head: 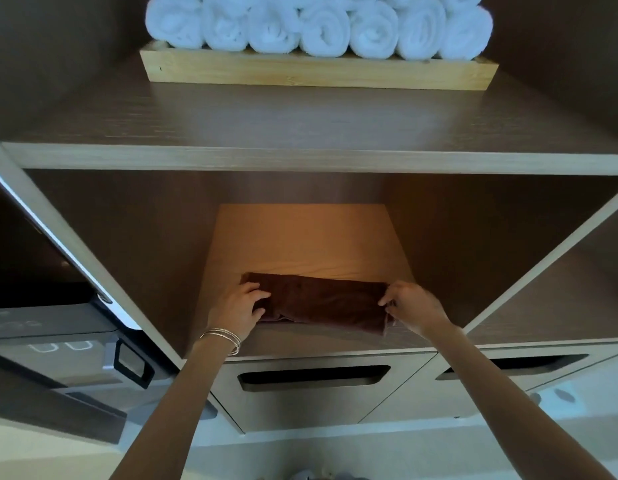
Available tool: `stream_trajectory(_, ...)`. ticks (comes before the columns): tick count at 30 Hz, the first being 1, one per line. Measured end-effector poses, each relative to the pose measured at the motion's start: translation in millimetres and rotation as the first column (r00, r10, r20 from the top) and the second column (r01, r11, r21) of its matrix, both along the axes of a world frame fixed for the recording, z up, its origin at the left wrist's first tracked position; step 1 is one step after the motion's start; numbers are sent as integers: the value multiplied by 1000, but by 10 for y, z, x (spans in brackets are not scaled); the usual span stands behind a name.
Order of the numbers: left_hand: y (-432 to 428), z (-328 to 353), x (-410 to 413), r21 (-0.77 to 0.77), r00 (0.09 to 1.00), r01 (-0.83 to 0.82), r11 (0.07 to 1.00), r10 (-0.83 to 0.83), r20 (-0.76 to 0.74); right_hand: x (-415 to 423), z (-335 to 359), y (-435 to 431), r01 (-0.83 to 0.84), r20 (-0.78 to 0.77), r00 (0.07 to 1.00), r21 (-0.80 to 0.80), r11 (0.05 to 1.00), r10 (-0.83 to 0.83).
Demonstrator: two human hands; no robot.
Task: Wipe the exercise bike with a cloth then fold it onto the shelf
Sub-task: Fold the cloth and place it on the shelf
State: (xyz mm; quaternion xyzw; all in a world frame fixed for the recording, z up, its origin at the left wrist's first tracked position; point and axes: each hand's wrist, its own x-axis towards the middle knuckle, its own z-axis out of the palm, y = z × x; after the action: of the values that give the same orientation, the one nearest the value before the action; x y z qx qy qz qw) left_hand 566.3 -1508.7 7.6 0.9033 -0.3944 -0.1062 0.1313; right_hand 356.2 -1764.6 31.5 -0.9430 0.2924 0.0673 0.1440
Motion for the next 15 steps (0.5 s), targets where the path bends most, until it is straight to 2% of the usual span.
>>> stream_trajectory(3, 33, 57, -28, -78, 996, -59, 995, 65, 63, 5, 61, -15, 116, 77, 990, 26, 993, -118)
stream_trajectory(8, 37, 104, -59, -199, 999, -22, 980, 29, 34, 61, 127, -14, 109, 178, 977, 57, 992, -117)
stream_trajectory(11, -13, 91, -125, -168, 997, 75, 983, -76, -4, 94, 155, -39, -30, 63, 998, 53, 998, 27)
stream_trajectory(13, -47, 54, -162, -122, 995, 90, 988, -94, -25, 99, 157, -44, -162, -29, 986, 60, 985, 164)
stream_trajectory(15, -66, 18, -185, -106, 995, 84, 991, -89, -51, 95, 142, -55, -210, -54, 975, 69, 975, 214)
